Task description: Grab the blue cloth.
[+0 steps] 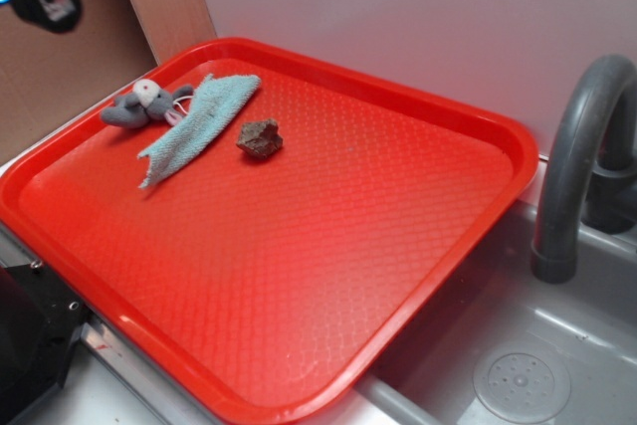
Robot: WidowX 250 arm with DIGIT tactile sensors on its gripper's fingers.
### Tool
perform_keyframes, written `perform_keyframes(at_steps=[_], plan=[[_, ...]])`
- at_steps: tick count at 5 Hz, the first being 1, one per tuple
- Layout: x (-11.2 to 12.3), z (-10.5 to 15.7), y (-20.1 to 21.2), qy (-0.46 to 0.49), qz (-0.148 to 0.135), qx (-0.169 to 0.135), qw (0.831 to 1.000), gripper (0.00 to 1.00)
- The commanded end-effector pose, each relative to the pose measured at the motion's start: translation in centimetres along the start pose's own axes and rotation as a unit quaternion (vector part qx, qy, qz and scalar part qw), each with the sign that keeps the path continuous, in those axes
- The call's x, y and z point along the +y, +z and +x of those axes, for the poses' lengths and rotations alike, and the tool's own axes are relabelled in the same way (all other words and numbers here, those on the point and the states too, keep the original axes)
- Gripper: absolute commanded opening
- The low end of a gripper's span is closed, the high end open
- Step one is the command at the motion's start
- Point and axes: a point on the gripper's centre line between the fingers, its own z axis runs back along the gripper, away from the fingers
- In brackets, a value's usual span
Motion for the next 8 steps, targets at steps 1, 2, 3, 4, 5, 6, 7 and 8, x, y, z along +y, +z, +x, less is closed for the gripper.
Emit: perform_keyframes(at_steps=[1, 2, 3, 4, 5, 6, 7, 8], plan=[[3.8, 5.5, -6.3, 0.064, 0.026, 0.014, 0.998, 1.0], [4.1, 7.5, -9.8, 0.065, 0.03, 0.03, 0.997, 1.0], [3.2, 8.1, -13.6, 0.052, 0.037, 0.059, 0.996, 1.0], [2.2, 7.8, -16.5, 0.046, 0.044, 0.084, 0.994, 1.0], [1.0, 7.3, -19.0, 0.033, 0.035, 0.114, 0.992, 1.0], [0.5, 6.7, -19.5, 0.028, 0.05, 0.117, 0.991, 0.0], [0.6, 6.5, -19.4, 0.025, 0.054, 0.116, 0.992, 0.0], [0.9, 6.4, -19.0, 0.021, 0.066, 0.12, 0.99, 0.0]])
